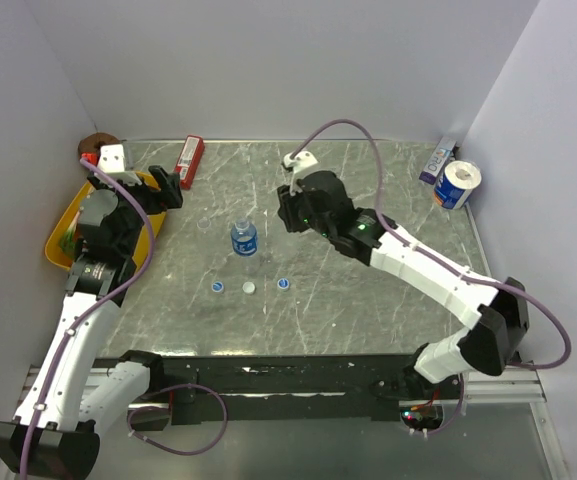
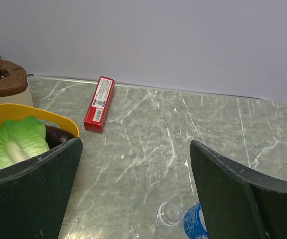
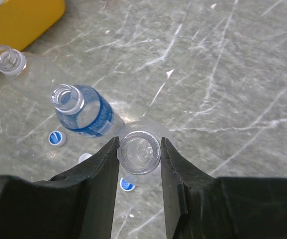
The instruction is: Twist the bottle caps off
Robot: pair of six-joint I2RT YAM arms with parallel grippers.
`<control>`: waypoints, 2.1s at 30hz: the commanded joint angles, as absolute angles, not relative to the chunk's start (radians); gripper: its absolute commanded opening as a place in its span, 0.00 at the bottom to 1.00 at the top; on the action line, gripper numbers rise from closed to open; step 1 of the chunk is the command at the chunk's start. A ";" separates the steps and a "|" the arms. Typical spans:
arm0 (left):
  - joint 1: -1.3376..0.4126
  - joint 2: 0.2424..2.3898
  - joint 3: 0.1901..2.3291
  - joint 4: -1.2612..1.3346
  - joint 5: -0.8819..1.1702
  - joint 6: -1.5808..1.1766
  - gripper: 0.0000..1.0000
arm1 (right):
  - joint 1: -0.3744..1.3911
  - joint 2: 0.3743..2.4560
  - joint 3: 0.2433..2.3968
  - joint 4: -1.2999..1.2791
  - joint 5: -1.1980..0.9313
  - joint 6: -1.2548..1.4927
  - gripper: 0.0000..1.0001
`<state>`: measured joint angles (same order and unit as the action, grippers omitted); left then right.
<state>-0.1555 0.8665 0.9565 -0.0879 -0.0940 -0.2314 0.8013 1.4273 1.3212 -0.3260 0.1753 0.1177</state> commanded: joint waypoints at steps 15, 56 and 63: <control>-0.150 0.839 0.950 -0.051 -0.072 -0.252 0.96 | 0.870 1.537 1.325 -0.235 0.275 0.109 0.00; -0.152 0.824 0.945 -0.048 -0.078 -0.247 0.96 | 0.859 1.539 1.243 -0.209 0.295 0.144 0.39; -0.152 0.825 0.943 -0.048 -0.075 -0.247 0.96 | 0.859 1.528 1.233 -0.209 0.301 0.137 0.51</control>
<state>-0.1555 0.8402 0.9463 -0.0860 -0.0765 -0.2321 0.8650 1.5509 1.2530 -0.2066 0.2787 0.1360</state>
